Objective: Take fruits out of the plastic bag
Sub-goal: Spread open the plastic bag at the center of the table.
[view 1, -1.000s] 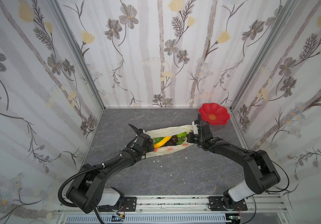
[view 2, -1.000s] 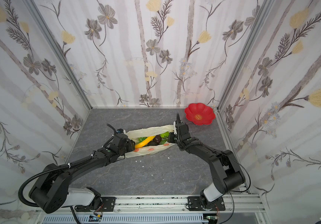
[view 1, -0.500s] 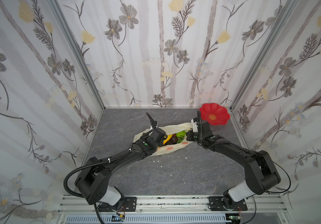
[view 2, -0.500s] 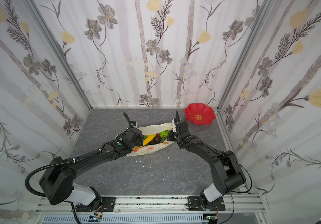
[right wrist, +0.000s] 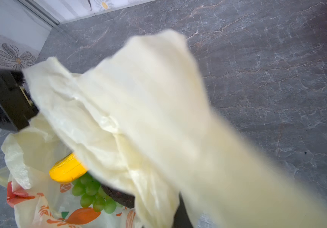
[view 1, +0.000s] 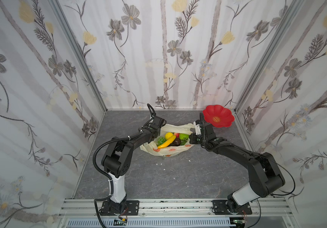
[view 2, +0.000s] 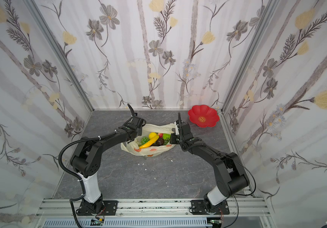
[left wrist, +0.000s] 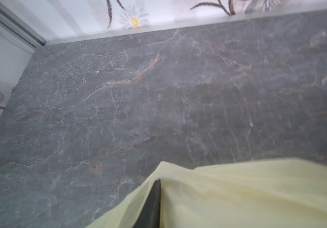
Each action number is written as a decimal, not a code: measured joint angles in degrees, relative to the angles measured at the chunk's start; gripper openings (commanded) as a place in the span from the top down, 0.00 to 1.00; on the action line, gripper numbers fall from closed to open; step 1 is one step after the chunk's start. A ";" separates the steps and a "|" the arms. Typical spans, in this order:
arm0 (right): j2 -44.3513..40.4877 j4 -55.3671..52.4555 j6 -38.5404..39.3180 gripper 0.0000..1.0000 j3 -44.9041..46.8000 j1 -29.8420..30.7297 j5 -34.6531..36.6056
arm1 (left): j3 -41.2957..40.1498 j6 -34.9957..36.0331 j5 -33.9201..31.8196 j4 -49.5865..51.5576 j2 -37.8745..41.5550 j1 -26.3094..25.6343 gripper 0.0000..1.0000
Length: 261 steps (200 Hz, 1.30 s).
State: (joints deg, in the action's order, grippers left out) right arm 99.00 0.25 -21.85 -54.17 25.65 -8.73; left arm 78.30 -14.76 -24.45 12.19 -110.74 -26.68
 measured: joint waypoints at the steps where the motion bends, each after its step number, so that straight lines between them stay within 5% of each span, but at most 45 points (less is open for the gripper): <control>1: 0.00 0.00 0.04 1.00 0.00 0.00 -0.07 | 0.24 -0.24 0.44 0.02 -0.13 0.31 0.98; 49: -1.05 2.86 3.76 1.00 2.71 0.07 -6.14 | 2.47 -6.23 13.92 1.70 -3.63 6.97 0.99; 105: -0.26 7.28 1.84 1.00 3.32 -0.55 -10.64 | -1.84 -8.57 16.76 3.58 3.67 5.66 0.34; 155: 1.75 10.36 -1.68 1.00 3.50 -0.55 -11.87 | -10.80 -12.00 15.89 3.58 12.98 2.84 0.20; 183: 1.99 11.15 -3.21 1.00 3.80 -0.79 -11.96 | -13.92 -12.61 15.78 3.50 12.52 2.69 0.27; 211: 2.36 13.86 -5.29 1.00 4.66 -2.54 -14.25 | -17.11 -13.70 17.68 2.45 11.61 3.06 0.73; 232: 3.87 17.38 -8.11 1.00 5.44 -5.29 -17.92 | -21.55 -15.19 19.80 -0.13 13.25 5.66 0.97; 261: 8.07 22.99 -12.79 1.00 5.31 -8.79 -23.98 | -27.78 -17.81 22.91 -5.07 18.56 10.10 1.00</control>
State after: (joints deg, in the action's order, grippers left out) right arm 107.07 23.24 -34.63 -48.86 16.86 -32.71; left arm 50.52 -32.58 -1.54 7.11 -92.18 -16.58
